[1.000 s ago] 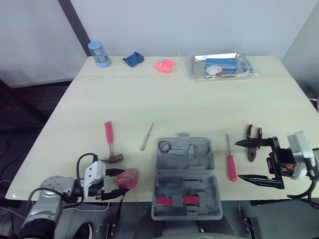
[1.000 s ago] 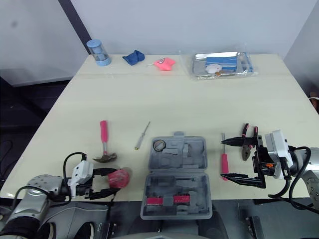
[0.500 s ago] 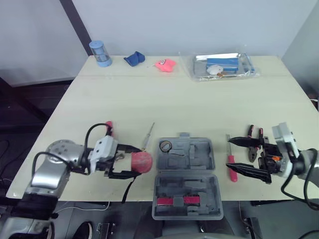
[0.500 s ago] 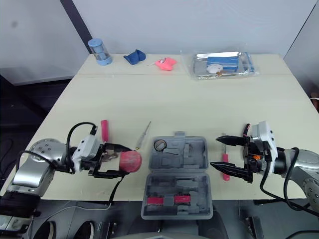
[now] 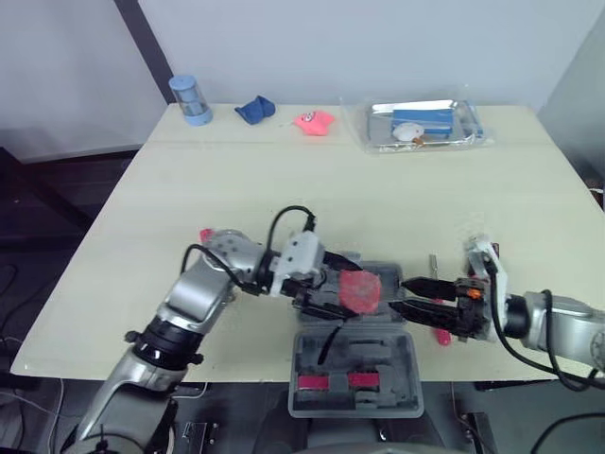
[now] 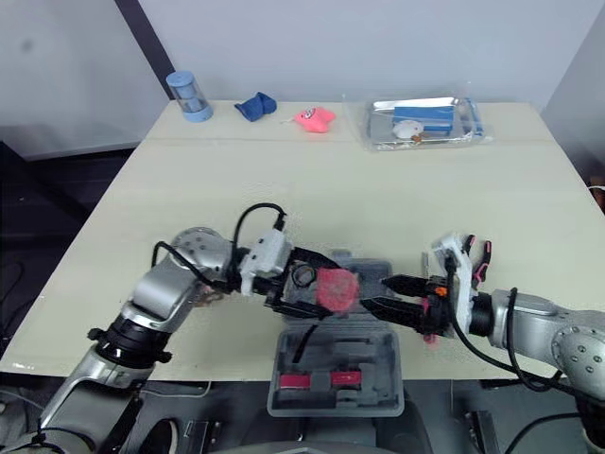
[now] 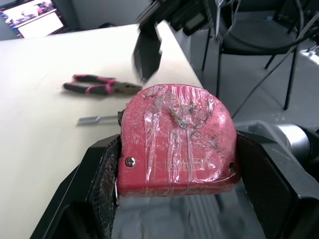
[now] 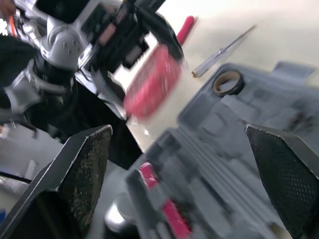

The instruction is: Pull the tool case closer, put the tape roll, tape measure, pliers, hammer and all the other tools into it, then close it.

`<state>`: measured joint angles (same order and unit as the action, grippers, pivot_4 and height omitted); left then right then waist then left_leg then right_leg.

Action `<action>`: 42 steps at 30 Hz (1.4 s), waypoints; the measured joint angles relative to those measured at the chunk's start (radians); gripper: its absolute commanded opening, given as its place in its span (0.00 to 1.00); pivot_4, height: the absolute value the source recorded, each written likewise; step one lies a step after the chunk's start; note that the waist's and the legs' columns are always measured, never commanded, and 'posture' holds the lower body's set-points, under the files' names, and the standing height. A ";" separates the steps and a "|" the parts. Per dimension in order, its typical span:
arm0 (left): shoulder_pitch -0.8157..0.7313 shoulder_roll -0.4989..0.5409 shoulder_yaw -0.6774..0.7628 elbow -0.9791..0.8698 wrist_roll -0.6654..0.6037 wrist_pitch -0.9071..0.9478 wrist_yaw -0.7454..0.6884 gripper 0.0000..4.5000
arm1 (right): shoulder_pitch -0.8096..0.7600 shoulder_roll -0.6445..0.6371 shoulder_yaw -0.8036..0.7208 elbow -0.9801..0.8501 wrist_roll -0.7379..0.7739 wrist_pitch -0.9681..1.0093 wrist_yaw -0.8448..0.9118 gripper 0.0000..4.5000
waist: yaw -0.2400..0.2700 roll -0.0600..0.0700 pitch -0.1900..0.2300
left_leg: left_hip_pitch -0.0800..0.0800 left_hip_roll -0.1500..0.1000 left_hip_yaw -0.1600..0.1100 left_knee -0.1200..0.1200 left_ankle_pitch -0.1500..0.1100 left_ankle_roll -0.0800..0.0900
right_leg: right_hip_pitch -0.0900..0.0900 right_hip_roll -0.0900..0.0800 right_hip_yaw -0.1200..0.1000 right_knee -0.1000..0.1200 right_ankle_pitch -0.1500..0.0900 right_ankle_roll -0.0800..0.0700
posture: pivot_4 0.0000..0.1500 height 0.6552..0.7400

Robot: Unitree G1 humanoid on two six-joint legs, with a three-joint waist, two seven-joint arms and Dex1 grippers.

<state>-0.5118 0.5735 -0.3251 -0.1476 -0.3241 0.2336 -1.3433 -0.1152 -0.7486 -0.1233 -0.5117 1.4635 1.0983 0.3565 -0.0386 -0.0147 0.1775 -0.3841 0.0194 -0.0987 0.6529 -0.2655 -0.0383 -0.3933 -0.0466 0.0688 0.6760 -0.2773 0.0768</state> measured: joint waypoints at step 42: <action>0.224 0.232 0.249 -0.218 -0.317 0.179 -0.081 1.00 | 0.204 -0.286 -0.047 0.551 -0.127 0.039 0.216 0.12 | -0.001 0.000 0.000 | -0.002 0.000 0.000 0.000 0.000 0.000 | -0.003 0.000 -0.001 0.000 0.000 0.000 | 1.00 1.00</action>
<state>-0.2881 0.8060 -0.0758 -0.3653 -0.6407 0.4129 -1.4244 0.0885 -1.0345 -0.1706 0.0388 1.3362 1.1368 0.5728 -0.0400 -0.0143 0.1779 -0.3858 0.0196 -0.0989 0.6531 -0.2654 -0.0381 -0.3959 -0.0466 0.0683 0.6761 -0.2775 0.0769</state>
